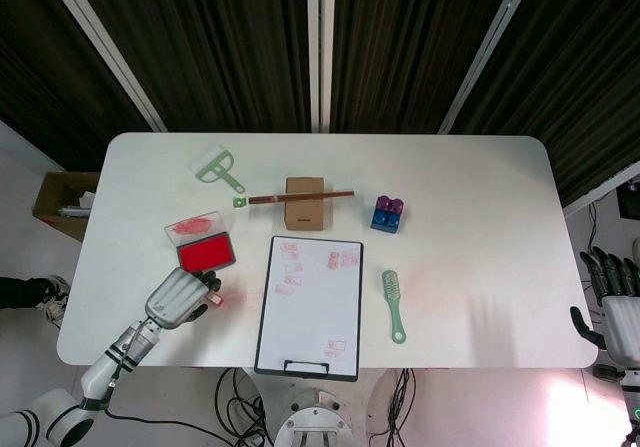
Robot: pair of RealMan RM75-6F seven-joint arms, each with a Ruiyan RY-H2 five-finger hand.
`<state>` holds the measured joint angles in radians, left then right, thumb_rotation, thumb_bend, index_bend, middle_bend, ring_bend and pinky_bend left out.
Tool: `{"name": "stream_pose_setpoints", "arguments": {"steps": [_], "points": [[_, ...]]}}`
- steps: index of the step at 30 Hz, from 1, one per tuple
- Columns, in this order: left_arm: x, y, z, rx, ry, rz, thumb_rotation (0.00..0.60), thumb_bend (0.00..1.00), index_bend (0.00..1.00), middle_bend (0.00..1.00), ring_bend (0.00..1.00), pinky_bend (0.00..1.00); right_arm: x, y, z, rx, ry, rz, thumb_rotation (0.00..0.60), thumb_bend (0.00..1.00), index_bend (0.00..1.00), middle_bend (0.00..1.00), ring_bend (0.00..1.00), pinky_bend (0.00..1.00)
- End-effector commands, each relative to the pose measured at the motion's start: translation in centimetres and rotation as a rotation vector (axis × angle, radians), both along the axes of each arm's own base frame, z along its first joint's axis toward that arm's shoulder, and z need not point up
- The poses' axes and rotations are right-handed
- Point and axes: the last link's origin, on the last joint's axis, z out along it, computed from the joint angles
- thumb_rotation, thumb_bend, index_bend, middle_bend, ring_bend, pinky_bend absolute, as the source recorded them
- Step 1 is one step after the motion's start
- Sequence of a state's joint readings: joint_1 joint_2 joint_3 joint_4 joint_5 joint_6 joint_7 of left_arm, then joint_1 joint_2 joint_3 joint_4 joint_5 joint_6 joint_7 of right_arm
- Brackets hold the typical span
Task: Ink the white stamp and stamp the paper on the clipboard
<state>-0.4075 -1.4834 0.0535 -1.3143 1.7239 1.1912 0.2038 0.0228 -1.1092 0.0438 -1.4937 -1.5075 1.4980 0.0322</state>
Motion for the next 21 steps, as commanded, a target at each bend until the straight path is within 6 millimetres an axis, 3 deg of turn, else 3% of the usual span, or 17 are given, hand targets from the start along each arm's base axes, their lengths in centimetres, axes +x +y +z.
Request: {"name": "stream_pose_setpoints", "arguments": {"steps": [1, 21], "points": [[0.05, 0.02, -0.24, -0.003, -0.011, -0.004, 0.6, 0.26, 0.46, 0.44, 0.58, 0.82, 0.01, -0.01, -0.01, 0.001, 0.0, 0.001, 0.6, 0.29, 0.0, 0.0, 0.0, 0.0], [-0.28, 0.79, -1.2, -0.007, -0.025, 0.024, 0.6, 0.34, 0.51, 0.49, 0.62, 0.83, 0.05, -0.07, -0.35, 0.017, 0.009, -0.003, 0.6, 0.29, 0.0, 0.0, 0.0, 0.0]]}}
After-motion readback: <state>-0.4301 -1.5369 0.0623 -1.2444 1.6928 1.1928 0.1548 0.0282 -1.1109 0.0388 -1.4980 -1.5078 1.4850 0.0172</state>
